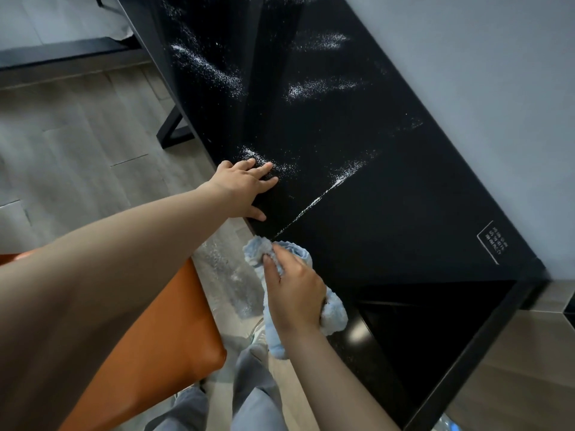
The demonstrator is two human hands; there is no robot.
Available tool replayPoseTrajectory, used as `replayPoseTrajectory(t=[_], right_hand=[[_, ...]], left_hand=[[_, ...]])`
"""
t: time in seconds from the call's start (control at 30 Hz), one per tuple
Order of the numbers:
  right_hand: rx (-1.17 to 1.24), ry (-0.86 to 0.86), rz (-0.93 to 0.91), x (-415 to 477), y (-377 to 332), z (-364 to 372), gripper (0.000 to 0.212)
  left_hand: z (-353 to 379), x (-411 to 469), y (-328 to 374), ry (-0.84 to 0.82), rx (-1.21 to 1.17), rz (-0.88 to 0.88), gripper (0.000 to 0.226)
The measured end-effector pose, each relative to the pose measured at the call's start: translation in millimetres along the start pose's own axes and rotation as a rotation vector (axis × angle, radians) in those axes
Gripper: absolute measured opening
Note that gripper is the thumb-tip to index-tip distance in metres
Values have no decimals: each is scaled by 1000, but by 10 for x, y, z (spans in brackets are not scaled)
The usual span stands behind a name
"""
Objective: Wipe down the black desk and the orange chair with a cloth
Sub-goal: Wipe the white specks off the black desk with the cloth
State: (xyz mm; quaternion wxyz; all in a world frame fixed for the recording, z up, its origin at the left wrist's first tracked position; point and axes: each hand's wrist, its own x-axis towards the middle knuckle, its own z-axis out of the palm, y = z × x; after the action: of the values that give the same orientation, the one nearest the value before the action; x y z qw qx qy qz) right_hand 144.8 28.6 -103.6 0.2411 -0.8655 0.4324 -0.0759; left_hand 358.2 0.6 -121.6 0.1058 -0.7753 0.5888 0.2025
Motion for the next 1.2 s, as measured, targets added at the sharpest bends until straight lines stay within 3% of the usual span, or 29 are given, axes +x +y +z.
replayPoseTrajectory(t=[0.27,0.53,0.67,0.87,1.2], right_hand=[[205,72,82,39,68,-284,29],[172,302,118,659,450,-894,28],[141,359,115,1154,789,-1178,25],[30,413,88,2010,1314,-1490,28],[-52,494,144,3340,2067,-1747,26]], left_hand=[[-32,-16,12,-2,-17,0,88],[-211,36,117,-44,-115,-24,76],[-384,183,188,50,-139,-40,63],[-534,570,349,180,-240,-58,74],[-683,1450,426,95,-218,-106,93]])
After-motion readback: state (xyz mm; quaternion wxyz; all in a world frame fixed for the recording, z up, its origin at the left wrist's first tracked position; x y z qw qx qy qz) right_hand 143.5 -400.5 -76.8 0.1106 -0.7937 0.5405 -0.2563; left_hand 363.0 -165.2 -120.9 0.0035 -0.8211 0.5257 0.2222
